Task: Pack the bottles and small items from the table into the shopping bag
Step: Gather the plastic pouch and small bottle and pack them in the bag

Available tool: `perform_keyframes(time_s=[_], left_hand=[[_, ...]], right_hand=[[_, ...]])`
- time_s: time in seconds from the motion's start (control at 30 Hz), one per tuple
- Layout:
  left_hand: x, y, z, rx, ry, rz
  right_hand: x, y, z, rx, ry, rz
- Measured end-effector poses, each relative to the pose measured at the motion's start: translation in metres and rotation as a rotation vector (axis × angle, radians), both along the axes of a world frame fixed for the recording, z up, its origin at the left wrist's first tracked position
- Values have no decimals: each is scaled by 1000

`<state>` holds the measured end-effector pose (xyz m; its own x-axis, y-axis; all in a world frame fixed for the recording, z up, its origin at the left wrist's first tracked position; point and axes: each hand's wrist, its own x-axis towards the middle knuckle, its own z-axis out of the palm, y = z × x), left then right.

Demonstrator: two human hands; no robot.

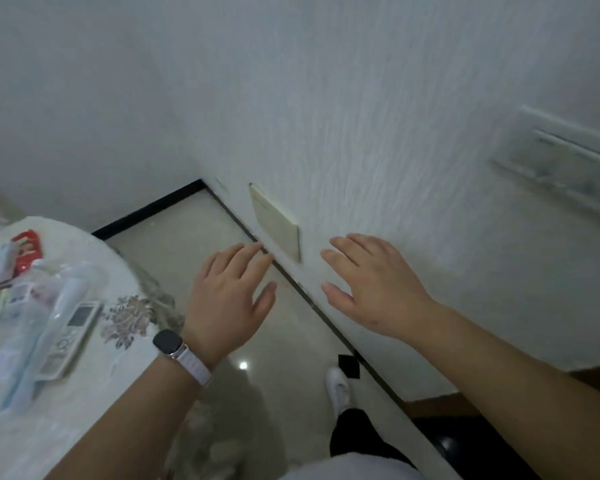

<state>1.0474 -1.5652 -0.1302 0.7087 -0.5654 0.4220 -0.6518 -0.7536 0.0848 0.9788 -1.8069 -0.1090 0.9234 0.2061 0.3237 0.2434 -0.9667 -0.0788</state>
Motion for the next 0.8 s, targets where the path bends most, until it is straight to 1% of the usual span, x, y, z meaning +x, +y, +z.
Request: perform_keyframes(time_s=[0.1, 0.3, 0.5, 0.57, 0.67, 0.8], left_hand=[[28, -3, 5, 69, 16, 111], [73, 1, 24, 126, 16, 361], [83, 33, 21, 148, 87, 613], [90, 48, 19, 155, 90, 697], [105, 72, 10, 114, 71, 767], [136, 108, -10, 51, 86, 835]], right_hand=[[61, -3, -2, 25, -1, 145], [171, 11, 8, 63, 20, 364], [224, 54, 0, 47, 72, 612], [247, 72, -3, 46, 79, 652], [278, 104, -10, 46, 89, 708], [317, 146, -18, -8, 118, 796]])
